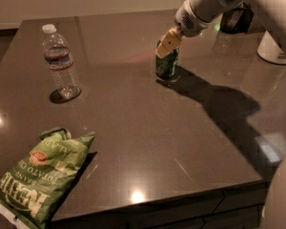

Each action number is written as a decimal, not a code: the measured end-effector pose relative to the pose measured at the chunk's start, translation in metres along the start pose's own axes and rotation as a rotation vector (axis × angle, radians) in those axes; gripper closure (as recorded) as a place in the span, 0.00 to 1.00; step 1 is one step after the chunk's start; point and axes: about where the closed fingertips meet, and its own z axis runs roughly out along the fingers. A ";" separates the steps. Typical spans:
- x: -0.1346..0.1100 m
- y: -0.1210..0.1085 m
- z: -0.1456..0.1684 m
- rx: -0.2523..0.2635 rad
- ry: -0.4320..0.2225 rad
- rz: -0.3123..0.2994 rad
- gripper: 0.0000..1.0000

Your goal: Move green can near water bottle

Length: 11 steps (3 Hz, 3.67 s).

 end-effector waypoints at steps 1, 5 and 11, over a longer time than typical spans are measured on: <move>-0.011 0.014 -0.002 -0.036 -0.009 -0.031 0.72; -0.107 0.136 0.017 -0.244 -0.096 -0.314 1.00; -0.115 0.178 0.059 -0.341 -0.074 -0.425 0.00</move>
Offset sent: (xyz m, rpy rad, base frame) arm -0.0449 0.0853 0.0303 0.0340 -0.0006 0.2310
